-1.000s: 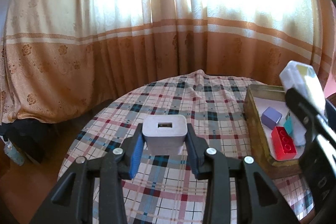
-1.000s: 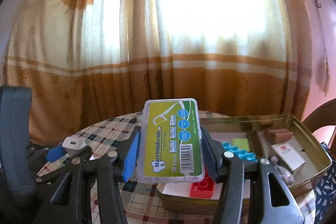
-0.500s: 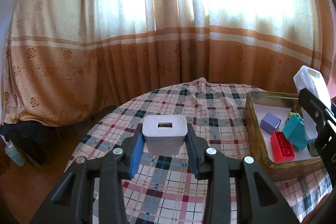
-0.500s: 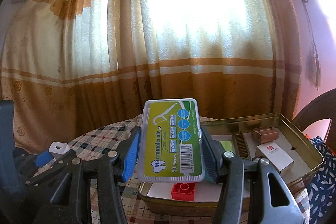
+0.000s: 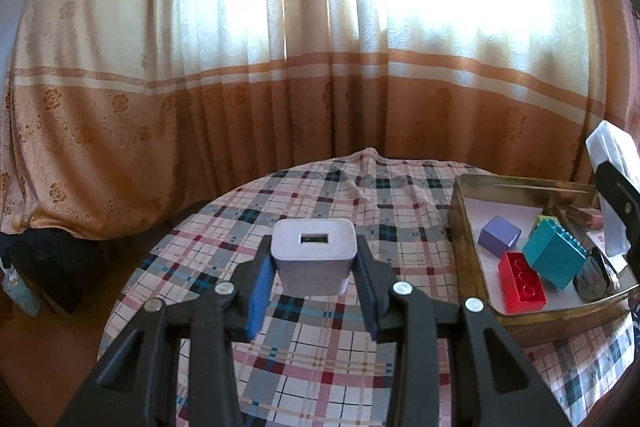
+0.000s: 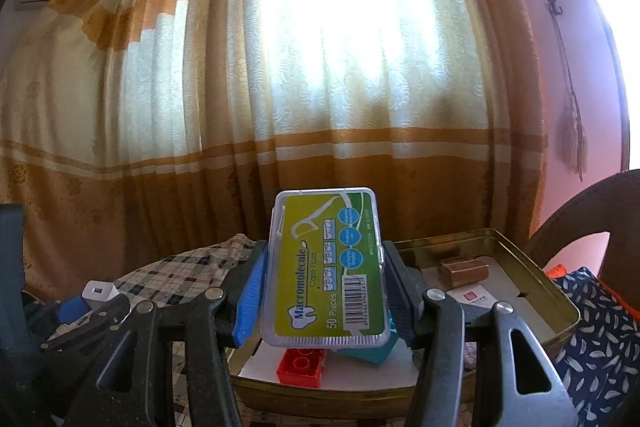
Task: Organize rigid objects
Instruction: 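Carry the floss-pick case and white charger over the gold tray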
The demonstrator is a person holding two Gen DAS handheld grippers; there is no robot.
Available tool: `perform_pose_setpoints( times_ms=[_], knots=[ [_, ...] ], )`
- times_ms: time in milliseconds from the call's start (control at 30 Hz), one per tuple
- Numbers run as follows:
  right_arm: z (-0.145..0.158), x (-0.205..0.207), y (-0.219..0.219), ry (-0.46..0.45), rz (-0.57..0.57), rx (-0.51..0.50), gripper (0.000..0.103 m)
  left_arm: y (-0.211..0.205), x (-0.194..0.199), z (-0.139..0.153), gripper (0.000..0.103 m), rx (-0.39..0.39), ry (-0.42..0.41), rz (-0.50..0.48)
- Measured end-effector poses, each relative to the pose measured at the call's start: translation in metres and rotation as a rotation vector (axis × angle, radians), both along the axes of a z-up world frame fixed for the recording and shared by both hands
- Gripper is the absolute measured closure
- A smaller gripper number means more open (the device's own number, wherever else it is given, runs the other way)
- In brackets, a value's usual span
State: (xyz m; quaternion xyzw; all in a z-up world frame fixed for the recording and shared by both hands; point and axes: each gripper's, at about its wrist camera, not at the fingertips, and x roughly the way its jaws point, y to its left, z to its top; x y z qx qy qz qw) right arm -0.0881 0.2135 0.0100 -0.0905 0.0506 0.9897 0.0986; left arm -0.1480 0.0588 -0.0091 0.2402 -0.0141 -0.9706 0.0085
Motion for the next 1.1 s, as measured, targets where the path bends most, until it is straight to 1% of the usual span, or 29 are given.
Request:
perform_pose_setpoints(
  times_ms=[367, 600, 800, 1100],
  knots=[
    [0.000, 0.001, 0.004, 0.006, -0.003, -0.001, 0.046, 0.013, 0.001, 0.000, 0.066, -0.008, 0.000, -0.018],
    [0.003, 0.004, 0.009, 0.026, -0.027, 0.076, 0.046, 0.016, 0.001, -0.001, 0.066, 0.005, -0.014, -0.021],
    [0.003, 0.004, 0.029, 0.016, -0.061, 0.040, 0.046, 0.021, -0.001, -0.002, 0.066, 0.003, -0.024, -0.026],
    [0.003, 0.006, 0.044, 0.022, -0.083, 0.052, 0.046, 0.032, -0.005, -0.004, 0.066, 0.008, -0.038, -0.052]
  ],
)
